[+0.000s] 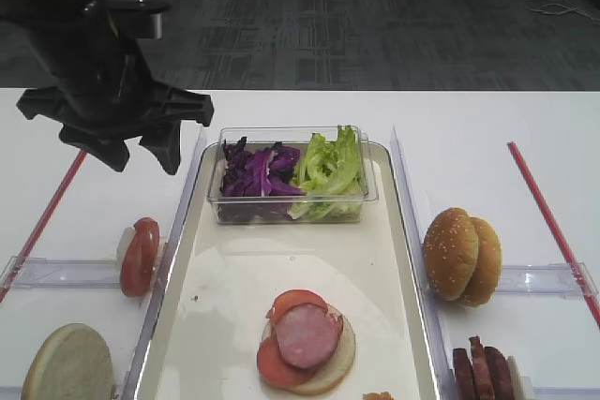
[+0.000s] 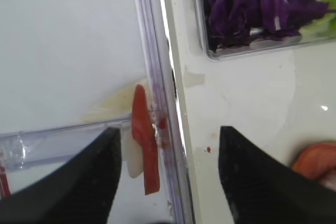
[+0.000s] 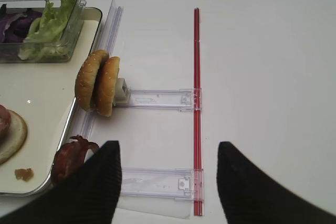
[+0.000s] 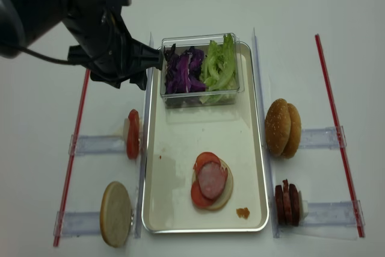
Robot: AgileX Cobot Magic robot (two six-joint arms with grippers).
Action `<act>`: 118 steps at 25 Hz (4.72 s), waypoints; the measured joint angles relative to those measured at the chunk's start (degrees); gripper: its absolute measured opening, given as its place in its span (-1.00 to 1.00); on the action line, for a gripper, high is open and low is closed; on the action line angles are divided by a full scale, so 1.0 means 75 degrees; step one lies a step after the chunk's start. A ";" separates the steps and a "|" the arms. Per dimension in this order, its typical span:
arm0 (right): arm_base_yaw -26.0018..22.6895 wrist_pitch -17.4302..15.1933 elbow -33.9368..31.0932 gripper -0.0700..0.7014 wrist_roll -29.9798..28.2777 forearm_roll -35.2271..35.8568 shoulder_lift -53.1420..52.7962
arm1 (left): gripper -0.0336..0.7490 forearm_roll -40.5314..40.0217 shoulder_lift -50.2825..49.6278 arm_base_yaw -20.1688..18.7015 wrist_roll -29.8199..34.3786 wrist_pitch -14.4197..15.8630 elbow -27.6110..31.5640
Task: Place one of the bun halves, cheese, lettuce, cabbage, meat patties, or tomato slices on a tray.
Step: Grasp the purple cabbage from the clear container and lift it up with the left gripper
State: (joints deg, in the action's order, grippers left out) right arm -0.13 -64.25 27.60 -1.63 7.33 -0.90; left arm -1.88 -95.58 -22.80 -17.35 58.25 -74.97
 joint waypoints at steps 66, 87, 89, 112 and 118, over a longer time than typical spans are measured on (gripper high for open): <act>0.0000 0.0000 0.0000 -0.11 0.0015 0.0003 0.0000 | 0.08 0.0185 -0.4993 -0.0742 -0.0830 0.1113 -0.5673; 0.0000 0.0000 0.0000 -0.11 0.0015 0.0003 0.0000 | -0.33 0.0251 -0.5168 -0.0754 -0.0830 0.1176 -0.5692; 0.0000 0.0000 0.0000 -0.11 0.0015 0.0003 0.0000 | -0.36 0.0251 -0.5168 -0.0754 -0.0830 0.1176 -0.5692; 0.0000 0.0000 0.0000 -0.11 0.0000 0.0017 0.0000 | -0.46 0.0251 -0.5171 -0.0754 -0.0749 0.1582 -0.6112; 0.0000 0.0000 0.0000 -0.11 0.0000 0.0017 0.0000 | -0.46 0.0174 -0.5155 -0.0754 -0.0656 0.1583 -0.6156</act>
State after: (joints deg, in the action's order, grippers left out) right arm -0.13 -64.25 27.60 -1.63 7.45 -0.90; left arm -0.58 -134.24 -28.46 -22.27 70.12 -121.14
